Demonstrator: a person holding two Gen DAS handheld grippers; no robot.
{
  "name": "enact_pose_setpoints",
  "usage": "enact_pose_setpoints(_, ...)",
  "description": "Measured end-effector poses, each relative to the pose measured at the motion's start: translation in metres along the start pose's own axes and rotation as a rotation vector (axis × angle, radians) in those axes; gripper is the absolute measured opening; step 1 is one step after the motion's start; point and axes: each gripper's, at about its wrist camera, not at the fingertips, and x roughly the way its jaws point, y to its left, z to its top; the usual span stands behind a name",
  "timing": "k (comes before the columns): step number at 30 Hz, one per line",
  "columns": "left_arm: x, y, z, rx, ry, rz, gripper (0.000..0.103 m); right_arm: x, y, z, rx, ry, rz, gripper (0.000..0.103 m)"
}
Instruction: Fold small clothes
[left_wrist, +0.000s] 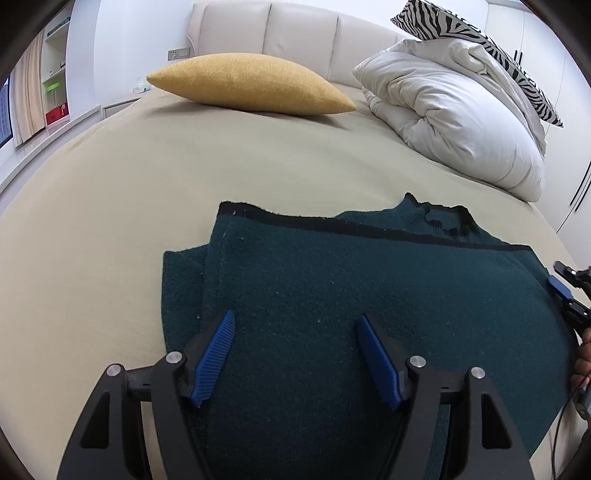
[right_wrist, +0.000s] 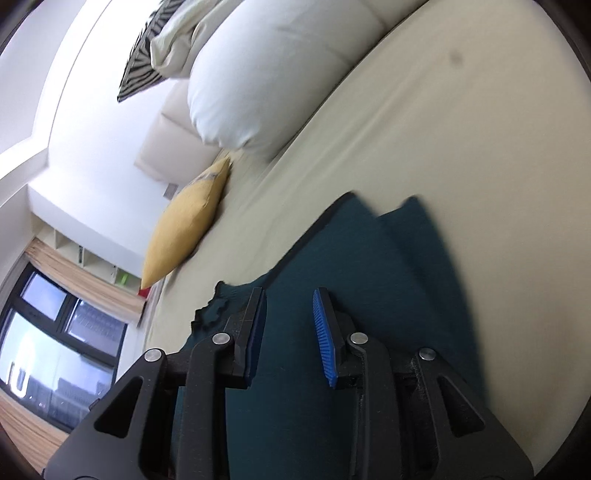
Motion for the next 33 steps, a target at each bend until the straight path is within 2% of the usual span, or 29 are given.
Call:
enact_pose_setpoints(1, 0.0, 0.0, -0.001, 0.001, -0.002, 0.001, 0.071, -0.011, 0.0, -0.002, -0.014, -0.007, -0.01, 0.028)
enact_pose_setpoints(3, -0.001, 0.002, -0.001, -0.001, -0.002, -0.005, 0.072, -0.023, 0.006, -0.009, -0.033, -0.012, -0.019, 0.038)
enact_pose_setpoints(6, -0.005, 0.004, -0.001, -0.013, 0.004, -0.027, 0.074, -0.046, 0.019, -0.029, -0.049, -0.006, 0.016, 0.048)
enact_pose_setpoints(10, -0.034, 0.022, -0.004, -0.129, 0.0, -0.11, 0.074, -0.064, 0.05, -0.069, -0.117, 0.066, 0.07, 0.048)
enact_pose_setpoints(14, -0.067, 0.054, -0.02, -0.236, -0.026, -0.116, 0.078, -0.067, 0.072, -0.103, -0.172, 0.154, 0.124, 0.048)
enact_pose_setpoints(19, -0.072, 0.097, -0.048, -0.405, 0.047, -0.228, 0.078, -0.065, 0.082, -0.127, -0.165, 0.209, 0.171, 0.048)
enact_pose_setpoints(22, -0.07, 0.099, -0.053, -0.425, 0.09, -0.293, 0.078, -0.065, 0.084, -0.143, -0.14, 0.243, 0.192, 0.049)
enact_pose_setpoints(25, -0.059, 0.099, -0.054, -0.496, 0.155, -0.403, 0.078, -0.061, 0.094, -0.156, -0.147, 0.274, 0.208, 0.049)
enact_pose_setpoints(29, -0.05, 0.108, -0.054, -0.603, 0.198, -0.475, 0.077, -0.068, 0.107, -0.168, -0.17, 0.309, 0.235, 0.049)
enact_pose_setpoints(33, -0.04, 0.109, -0.05, -0.634, 0.26, -0.544, 0.076, -0.067, 0.123, -0.17, -0.181, 0.329, 0.271, 0.049)
